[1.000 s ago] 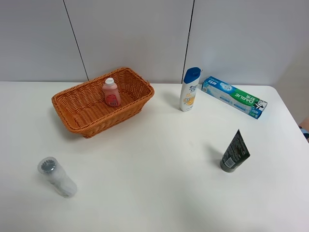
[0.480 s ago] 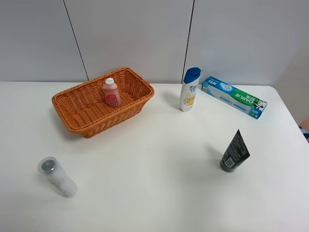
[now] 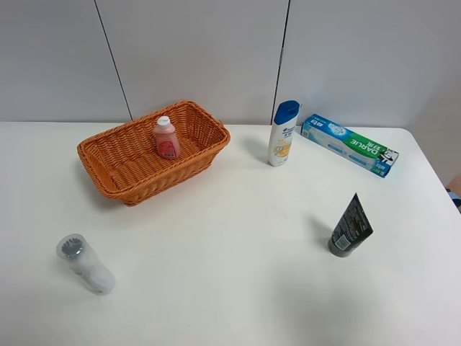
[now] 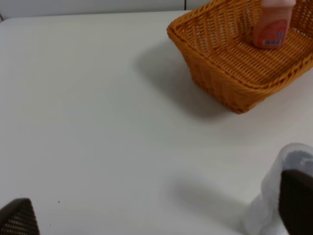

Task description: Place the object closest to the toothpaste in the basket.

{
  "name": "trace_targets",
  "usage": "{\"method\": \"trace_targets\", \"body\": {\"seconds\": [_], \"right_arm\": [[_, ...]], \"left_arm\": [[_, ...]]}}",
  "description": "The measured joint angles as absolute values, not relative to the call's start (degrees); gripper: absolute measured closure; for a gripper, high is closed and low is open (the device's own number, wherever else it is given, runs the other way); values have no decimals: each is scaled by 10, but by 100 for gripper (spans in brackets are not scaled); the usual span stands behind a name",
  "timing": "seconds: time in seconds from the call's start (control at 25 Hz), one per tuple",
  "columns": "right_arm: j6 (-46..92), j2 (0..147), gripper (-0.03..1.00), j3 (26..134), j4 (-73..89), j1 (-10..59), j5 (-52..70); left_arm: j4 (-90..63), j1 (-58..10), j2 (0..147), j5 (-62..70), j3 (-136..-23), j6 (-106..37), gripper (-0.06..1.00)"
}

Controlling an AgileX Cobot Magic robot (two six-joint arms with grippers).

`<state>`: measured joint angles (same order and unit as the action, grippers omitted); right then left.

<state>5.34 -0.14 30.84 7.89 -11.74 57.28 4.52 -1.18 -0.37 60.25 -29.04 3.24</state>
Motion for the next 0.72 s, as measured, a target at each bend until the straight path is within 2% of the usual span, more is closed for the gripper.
{"method": "trace_targets", "body": {"seconds": [0.44,0.72], "right_arm": [[40,-1,15,289,59,-57,610],[22,-1,15,289,46,-53,610]], "left_arm": [[45,-12,-4,602,-290,32,-5],[45,-12,-4,602,-290,32,-5]]}}
